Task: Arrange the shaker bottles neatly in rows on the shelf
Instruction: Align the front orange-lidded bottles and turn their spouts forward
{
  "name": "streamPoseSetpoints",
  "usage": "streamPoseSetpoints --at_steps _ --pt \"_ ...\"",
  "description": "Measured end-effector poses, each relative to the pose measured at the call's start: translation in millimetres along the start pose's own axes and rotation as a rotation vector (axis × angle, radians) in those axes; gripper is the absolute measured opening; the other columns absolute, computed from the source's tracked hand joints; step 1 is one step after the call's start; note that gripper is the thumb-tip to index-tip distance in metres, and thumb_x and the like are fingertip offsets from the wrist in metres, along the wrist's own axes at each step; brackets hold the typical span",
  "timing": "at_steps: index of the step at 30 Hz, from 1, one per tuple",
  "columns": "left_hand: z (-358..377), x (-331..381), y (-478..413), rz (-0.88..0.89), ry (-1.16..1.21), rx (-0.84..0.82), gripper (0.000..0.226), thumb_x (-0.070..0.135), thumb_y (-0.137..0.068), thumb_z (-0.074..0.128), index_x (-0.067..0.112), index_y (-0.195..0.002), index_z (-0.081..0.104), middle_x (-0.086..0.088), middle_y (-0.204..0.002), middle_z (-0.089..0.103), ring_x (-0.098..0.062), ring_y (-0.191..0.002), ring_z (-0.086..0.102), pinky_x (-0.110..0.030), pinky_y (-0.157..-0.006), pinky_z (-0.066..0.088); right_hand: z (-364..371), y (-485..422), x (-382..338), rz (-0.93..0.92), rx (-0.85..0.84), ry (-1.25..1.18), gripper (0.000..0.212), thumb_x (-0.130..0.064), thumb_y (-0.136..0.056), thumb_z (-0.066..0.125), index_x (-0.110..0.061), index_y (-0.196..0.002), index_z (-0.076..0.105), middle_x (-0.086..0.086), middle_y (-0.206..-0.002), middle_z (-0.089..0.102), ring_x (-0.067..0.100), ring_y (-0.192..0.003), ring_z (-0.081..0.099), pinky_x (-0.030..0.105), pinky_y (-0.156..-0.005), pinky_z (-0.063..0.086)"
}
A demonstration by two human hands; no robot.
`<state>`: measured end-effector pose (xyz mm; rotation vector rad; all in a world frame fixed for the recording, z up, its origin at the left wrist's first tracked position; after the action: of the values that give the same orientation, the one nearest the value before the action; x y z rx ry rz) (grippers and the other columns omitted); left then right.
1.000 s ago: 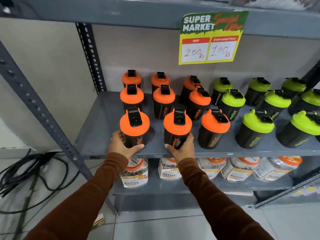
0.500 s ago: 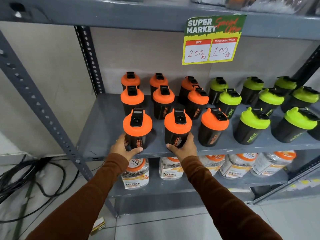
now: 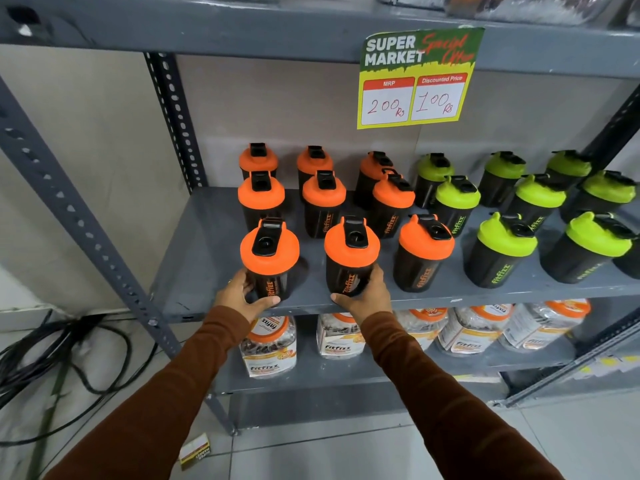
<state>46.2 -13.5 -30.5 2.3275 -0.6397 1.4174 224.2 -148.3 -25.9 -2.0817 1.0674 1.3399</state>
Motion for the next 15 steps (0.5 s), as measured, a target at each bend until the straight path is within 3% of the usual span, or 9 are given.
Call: streamPoseSetpoints --at_steps 8,15 --pt "-0.3 1.5 -0.4 -0.026 0.008 -0.010 0.068 0.014 -0.067 0.077 0.011 -0.124 0.043 -0.018 -0.133 0.050 -0.033 -0.123 0.046 -0.051 -0.104 0.037 1.9 1.3 1.4 0.013 0.001 0.014 0.085 -0.010 -0.061 0.083 -0.012 -0.130 0.034 0.015 -0.132 0.050 0.032 -0.123 0.046 0.046 -0.108 0.038" --pt "-1.2 1.0 -0.8 -0.040 0.025 -0.014 0.070 0.014 -0.065 0.078 0.011 -0.125 0.042 -0.018 -0.134 0.049 -0.033 -0.124 0.045 -0.053 -0.105 0.036 2.7 3.9 0.7 -0.007 -0.022 0.010 0.081 -0.011 -0.062 0.083 -0.011 -0.128 0.036 0.016 -0.130 0.053 0.031 -0.122 0.048 0.042 -0.107 0.039"
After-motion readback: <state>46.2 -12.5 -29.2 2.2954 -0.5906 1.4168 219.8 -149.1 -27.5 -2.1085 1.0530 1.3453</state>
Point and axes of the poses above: each hand's wrist, its own y-axis away from the middle knuckle, its own z-axis out of the palm, x = y × z, the point moved 1 cm from there along -y, towards the middle knuckle
